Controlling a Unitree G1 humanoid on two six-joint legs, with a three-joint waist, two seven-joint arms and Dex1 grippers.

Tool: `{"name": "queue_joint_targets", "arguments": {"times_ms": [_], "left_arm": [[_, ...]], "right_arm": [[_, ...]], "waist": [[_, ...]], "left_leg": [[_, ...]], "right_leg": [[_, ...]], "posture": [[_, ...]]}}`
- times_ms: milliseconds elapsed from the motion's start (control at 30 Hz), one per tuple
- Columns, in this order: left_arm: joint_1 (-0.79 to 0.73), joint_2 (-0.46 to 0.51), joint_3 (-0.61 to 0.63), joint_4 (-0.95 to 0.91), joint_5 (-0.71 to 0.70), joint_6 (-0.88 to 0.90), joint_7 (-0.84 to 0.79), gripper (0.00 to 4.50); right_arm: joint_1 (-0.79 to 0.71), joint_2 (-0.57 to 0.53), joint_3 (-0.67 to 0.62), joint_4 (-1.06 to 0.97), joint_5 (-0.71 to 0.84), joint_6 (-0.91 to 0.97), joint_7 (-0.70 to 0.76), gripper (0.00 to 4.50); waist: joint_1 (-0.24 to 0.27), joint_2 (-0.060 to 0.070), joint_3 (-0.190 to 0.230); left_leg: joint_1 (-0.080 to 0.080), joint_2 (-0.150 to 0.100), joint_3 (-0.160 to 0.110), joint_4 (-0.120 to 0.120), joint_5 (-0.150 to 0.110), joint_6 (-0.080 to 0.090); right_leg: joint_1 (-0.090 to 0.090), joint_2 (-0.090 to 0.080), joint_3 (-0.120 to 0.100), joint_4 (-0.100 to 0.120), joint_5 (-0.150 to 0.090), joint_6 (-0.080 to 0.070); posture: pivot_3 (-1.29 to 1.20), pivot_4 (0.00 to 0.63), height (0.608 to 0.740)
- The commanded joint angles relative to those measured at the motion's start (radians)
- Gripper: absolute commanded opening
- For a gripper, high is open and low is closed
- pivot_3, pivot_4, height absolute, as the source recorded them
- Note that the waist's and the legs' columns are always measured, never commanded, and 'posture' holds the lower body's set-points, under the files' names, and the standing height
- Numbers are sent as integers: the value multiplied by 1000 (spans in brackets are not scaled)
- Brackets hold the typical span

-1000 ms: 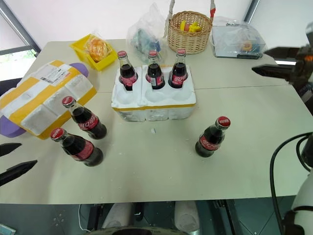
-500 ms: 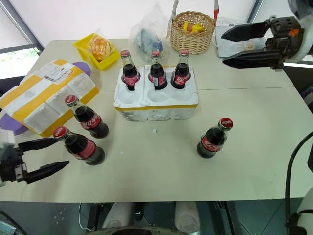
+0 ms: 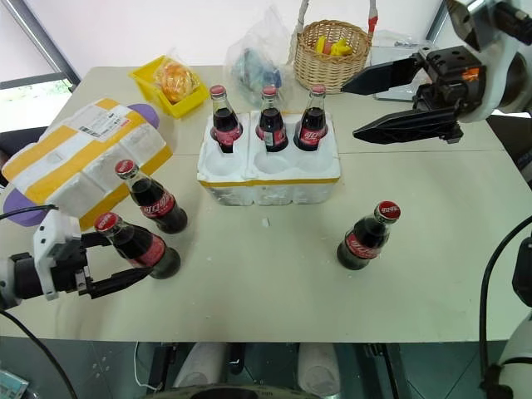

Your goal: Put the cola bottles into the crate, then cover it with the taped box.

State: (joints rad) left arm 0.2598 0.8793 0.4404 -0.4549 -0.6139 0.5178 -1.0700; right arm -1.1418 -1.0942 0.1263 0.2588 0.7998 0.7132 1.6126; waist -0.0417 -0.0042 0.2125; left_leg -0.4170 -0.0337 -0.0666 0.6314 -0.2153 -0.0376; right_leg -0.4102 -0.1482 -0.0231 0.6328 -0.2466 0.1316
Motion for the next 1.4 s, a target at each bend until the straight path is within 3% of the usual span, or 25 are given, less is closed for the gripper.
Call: {"name": "queue_joint_targets", "arguments": {"times_ms": [33, 467, 567, 633, 1267, 1400], "left_arm": [[-2, -6, -6, -22, 4, -13, 13, 4482], [-5, -12, -14, -29, -28, 2, 26, 4482], [-2, -9, -12, -38, -44, 13, 21, 3642], [-5, 0, -5, -54, -63, 31, 21, 2796], [-131, 73, -8, -100, -114, 102, 2, 2796], [-155, 117, 40, -88, -158, 126, -49, 2796]], "right_arm": [[-3, -2, -65, -22, 10, 11, 2, 4500], [20, 4, -88, -24, -2, 12, 2, 4500], [24, 6, -92, -31, 1, 15, 2, 4500], [27, 9, -94, -33, 0, 14, 2, 4500], [67, 42, -114, -40, -18, -5, 2, 4500], [76, 43, -123, -47, -20, -1, 2, 4500]], "waist": [[0, 0, 0], [1, 0, 0], [2, 0, 0], [1, 0, 0], [1, -1, 0], [0, -1, 0]], "left_leg": [[0, 0, 0, 0, 0, 0], [0, 0, 0, 0, 0, 0], [0, 0, 0, 0, 0, 0], [0, 0, 0, 0, 0, 0], [-1, 0, 0, 0, 0, 0], [-1, 0, 0, 0, 0, 0]], "right_leg": [[0, 0, 0, 0, 0, 0], [0, 0, 0, 0, 0, 0], [0, 0, 0, 0, 0, 0], [0, 0, 0, 0, 0, 0], [0, 0, 0, 0, 0, 1], [-1, 0, 0, 0, 0, 1]], "posture": [[0, 150, 737], [0, 150, 737], [0, 150, 737], [0, 150, 737], [0, 150, 737], [0, 150, 737]]}}
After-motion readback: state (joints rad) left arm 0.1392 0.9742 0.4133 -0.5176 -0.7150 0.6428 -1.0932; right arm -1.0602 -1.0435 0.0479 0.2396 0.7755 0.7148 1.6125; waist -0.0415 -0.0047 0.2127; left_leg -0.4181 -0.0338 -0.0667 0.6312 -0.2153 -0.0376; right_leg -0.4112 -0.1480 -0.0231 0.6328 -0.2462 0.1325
